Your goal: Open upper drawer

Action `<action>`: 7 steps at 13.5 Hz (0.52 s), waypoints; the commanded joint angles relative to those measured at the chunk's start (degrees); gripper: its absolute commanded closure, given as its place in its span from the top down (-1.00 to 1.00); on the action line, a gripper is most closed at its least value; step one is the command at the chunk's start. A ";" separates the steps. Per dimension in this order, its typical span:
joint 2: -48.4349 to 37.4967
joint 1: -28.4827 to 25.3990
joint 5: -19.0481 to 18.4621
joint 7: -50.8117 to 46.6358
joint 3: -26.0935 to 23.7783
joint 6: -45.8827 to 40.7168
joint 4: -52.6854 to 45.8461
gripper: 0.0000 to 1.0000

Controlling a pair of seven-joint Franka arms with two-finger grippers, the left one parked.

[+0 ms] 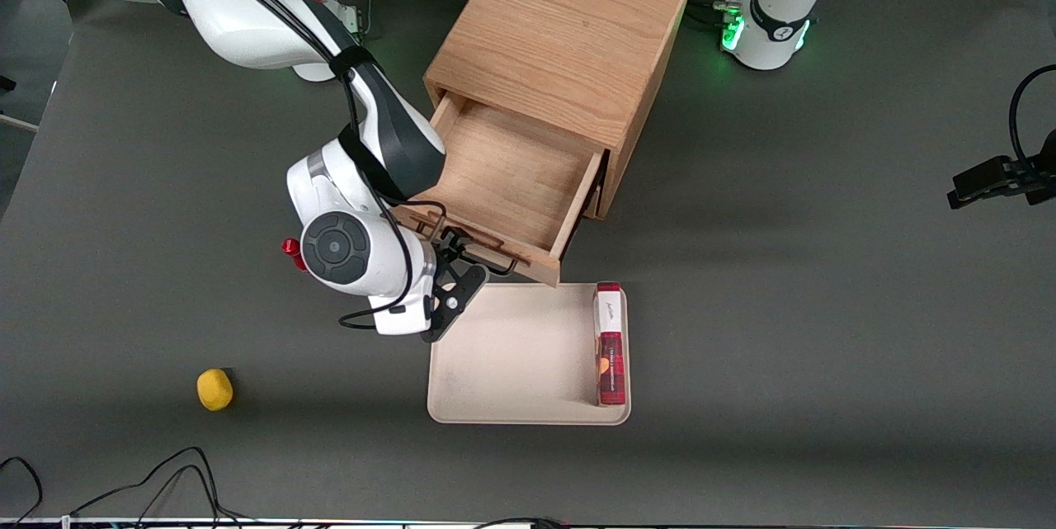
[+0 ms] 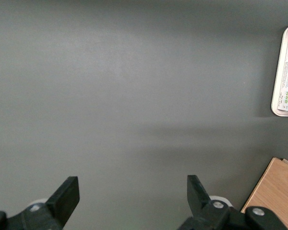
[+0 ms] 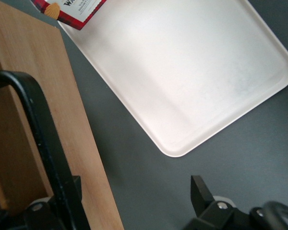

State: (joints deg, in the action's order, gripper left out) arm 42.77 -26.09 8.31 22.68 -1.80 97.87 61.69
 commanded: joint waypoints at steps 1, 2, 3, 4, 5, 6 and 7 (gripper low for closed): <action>2.49 0.07 -0.93 1.40 0.39 -0.22 -4.03 1.00; 2.49 0.07 -0.93 1.49 0.74 -0.13 -4.03 1.00; 2.49 0.07 -0.93 1.49 0.83 0.39 -4.12 1.00; 2.58 0.07 -0.93 1.49 1.01 0.66 -4.03 1.00; 2.58 0.07 -0.93 1.58 1.01 0.66 -4.03 1.00; 2.66 0.16 -0.93 2.27 1.01 0.75 -4.03 1.00; 2.93 0.16 -0.93 2.46 1.01 0.75 -4.03 1.00</action>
State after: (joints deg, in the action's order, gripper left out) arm 43.87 -26.03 8.29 23.37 -0.93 98.35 59.93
